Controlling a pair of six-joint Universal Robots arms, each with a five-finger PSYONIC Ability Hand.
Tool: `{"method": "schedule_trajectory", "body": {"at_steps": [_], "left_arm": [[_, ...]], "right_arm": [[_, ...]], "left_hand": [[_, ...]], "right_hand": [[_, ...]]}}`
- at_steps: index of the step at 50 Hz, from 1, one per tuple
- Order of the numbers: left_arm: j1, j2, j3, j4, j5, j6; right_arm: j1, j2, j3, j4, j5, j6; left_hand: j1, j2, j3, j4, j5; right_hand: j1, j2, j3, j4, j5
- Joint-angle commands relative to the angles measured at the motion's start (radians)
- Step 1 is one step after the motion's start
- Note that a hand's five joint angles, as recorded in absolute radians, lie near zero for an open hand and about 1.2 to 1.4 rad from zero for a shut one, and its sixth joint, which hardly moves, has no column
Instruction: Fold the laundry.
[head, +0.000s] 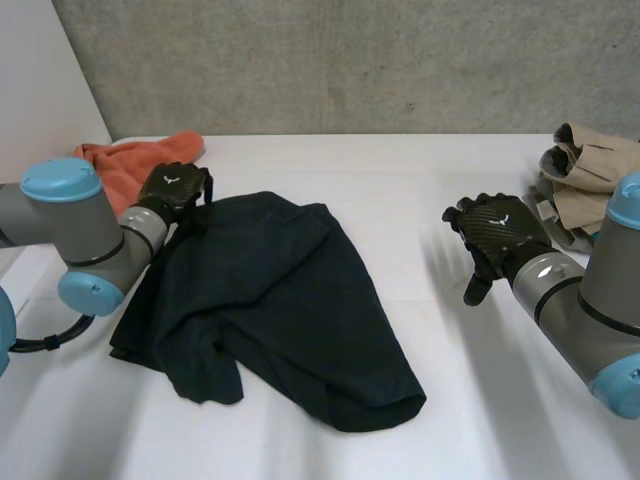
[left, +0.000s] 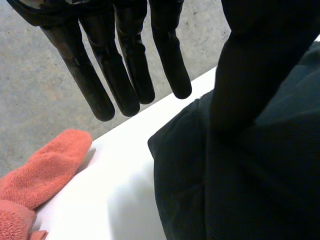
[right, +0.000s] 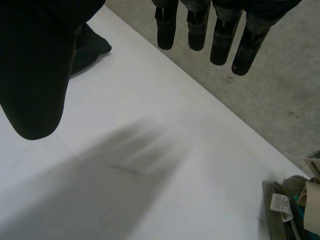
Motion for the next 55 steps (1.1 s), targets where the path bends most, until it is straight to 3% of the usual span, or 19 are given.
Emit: {"method": "schedule_trajectory", "body": {"at_steps": [1, 14, 26, 36, 45, 55], "left_arm": [[-0.004, -0.025, 0.013, -0.004, -0.008, 0.004], [0.000, -0.014, 0.010, -0.062, 0.004, 0.006], [-0.004, -0.102, 0.134, -0.075, 0.004, 0.006], [-0.078, 0.034, 0.308, 0.071, -0.149, -0.010], [-0.218, 0.258, 0.168, 0.154, -0.128, -0.111], [-0.455, 0.424, -0.260, 0.162, -0.034, -0.168]], "right_arm": [[0.000, 0.000, 0.001, -0.001, 0.000, 0.000], [0.000, 0.001, 0.001, -0.004, -0.003, -0.002], [0.000, 0.018, -0.002, -0.003, -0.001, -0.003], [-0.002, 0.016, -0.013, -0.003, 0.000, -0.002], [-0.003, 0.004, -0.019, -0.003, -0.001, 0.000], [-0.041, -0.003, -0.030, -0.009, -0.001, 0.000]], "left_hand": [[-0.610, -0.615, -0.615, -0.623, -0.624], [-0.369, -0.374, -0.374, -0.382, -0.383], [0.611, 0.606, 0.606, 0.598, 0.597], [0.612, 0.607, 0.607, 0.598, 0.598], [0.612, 0.607, 0.607, 0.598, 0.598], [0.612, 0.607, 0.607, 0.598, 0.598]], "right_hand": [[-0.025, -0.051, -0.036, -0.059, -0.054], [-0.025, -0.051, -0.036, -0.059, -0.054], [-0.025, -0.051, -0.036, -0.059, -0.054], [-0.025, -0.051, -0.036, -0.059, -0.054], [-0.025, -0.051, -0.036, -0.059, -0.054], [-0.025, -0.051, -0.036, -0.059, -0.054]]}}
